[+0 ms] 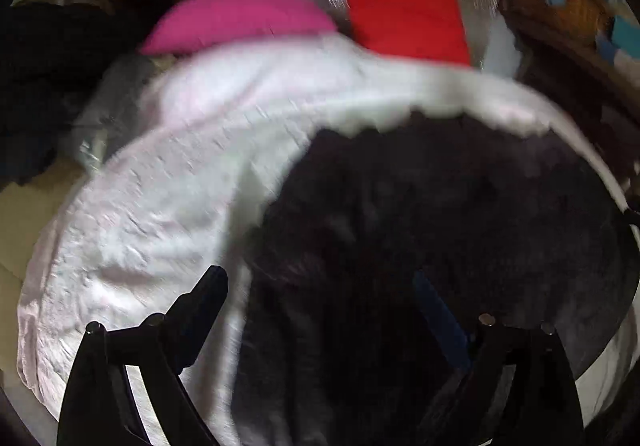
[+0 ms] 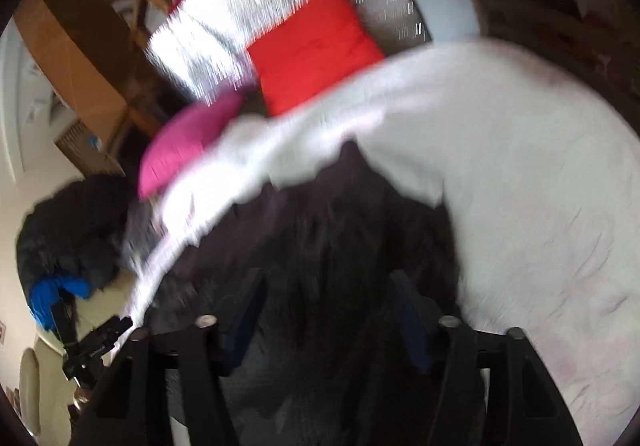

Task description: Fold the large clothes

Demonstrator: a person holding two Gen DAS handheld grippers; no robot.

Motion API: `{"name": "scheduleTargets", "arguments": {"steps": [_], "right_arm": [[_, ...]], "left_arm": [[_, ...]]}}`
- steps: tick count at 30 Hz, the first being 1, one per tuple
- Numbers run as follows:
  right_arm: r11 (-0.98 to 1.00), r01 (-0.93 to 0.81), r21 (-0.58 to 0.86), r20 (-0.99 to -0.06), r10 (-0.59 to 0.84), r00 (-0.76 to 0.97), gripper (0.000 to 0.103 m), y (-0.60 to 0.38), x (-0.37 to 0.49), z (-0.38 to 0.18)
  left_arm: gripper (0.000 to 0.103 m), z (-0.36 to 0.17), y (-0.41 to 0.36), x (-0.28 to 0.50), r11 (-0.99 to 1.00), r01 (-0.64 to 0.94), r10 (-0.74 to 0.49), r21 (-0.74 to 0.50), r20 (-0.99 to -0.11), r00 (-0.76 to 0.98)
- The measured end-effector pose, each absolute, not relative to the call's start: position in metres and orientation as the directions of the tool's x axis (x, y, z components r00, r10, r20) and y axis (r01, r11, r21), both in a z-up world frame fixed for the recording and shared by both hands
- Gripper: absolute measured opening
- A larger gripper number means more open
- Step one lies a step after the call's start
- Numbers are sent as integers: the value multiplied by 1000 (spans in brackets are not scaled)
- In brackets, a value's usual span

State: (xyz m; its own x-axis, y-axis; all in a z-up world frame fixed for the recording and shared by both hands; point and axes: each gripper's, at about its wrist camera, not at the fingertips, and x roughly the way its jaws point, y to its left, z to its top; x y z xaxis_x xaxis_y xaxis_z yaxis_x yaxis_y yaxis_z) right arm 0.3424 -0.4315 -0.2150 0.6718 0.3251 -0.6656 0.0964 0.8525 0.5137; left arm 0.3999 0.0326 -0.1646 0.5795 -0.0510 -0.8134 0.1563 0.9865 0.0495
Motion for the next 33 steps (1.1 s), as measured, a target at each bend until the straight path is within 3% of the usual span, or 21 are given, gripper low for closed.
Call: {"name": "scheduleTargets", "arguments": {"steps": [3,4,8,11,15,20,24,27,29,33], "right_arm": [[887,150,437,-765,278,581,51,-421,355,-245],[891,147,429,-764,272,585,51,-420,355,-245],[888,141,438,-759,281,587,53,-421,355,-245],[897,129,423,-760,273,590,53,-417,357,-245],[903,116,414,-754,269,599,59,-416,354,-244],[894,114,433,-737,278,616,70,-411,350,-241],[840,109,532,-682,348,644,72,-422,342,-230],[785,87,614,-599,391,699,72,-440,331,-214],[771,86,632,-544,362,757,75,-456,322,-199],[741,150,655,-550,331,767,76,-483,319,-201]], "left_arm": [[99,-195,24,402,991,124,-17,55,-854,520],[103,-198,26,401,993,101,-4,59,-845,534],[103,-206,36,402,998,44,-53,-35,-860,508],[103,-207,27,396,997,65,-10,28,-850,526],[103,-209,22,395,997,59,5,42,-855,519],[103,-200,37,406,997,69,-56,-27,-890,452],[103,-167,62,398,997,31,-74,-68,-819,569],[103,-145,87,388,986,27,-143,-165,-747,649],[103,-140,104,382,956,64,-251,-288,-683,686],[103,-163,127,395,857,44,-436,-514,-677,593]]}}
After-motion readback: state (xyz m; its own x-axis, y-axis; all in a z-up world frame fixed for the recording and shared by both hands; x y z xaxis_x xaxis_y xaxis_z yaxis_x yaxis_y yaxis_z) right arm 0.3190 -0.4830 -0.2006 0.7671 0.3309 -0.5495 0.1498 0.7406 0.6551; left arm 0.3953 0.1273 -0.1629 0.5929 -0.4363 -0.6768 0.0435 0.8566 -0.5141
